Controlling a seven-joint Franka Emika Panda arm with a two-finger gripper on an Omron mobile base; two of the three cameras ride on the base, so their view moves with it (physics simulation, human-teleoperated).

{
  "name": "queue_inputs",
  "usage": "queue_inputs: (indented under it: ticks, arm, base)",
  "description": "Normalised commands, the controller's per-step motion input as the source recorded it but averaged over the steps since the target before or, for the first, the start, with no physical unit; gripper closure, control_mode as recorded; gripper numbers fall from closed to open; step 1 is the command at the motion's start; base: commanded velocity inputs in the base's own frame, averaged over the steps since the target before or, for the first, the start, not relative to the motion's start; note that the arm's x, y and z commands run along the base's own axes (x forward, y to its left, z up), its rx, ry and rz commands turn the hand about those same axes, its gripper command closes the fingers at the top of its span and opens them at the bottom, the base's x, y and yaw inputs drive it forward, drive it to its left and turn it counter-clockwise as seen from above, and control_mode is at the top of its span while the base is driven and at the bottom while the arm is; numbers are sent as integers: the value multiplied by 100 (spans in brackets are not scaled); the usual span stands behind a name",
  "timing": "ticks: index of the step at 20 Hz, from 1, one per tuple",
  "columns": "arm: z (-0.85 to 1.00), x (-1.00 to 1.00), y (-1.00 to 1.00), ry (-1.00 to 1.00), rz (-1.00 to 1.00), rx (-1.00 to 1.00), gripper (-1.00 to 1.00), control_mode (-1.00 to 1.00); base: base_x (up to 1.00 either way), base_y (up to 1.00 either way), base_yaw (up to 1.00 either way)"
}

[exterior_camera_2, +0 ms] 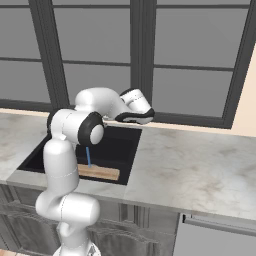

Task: Turn on the sink faucet with hot water and rinse the cutting board for ten seconds, then turn off the faucet. Push the cutting board to reach the water if necessary.

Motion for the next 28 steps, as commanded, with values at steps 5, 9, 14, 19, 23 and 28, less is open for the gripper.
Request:
queue_inputs:
  ticks: [5, 9, 14, 19, 23, 28]
  arm:
    - [0, 0, 0, 0, 0, 0, -100, -100]
    - [0, 0, 0, 0, 0, 0, -100, -100]
    - [0, 0, 0, 0, 0, 0, -100, -100]
    - [0, 0, 0, 0, 0, 0, -100, -100]
    - [0, 0, 0, 0, 0, 0, -100, -100]
    - [0, 0, 0, 0, 0, 0, -100, -100]
  base:
    - [0, 0, 0]
    - [0, 0, 0]
    - [0, 0, 0]
    - [0, 0, 0]
    - [0, 0, 0]
    - [0, 0, 0]
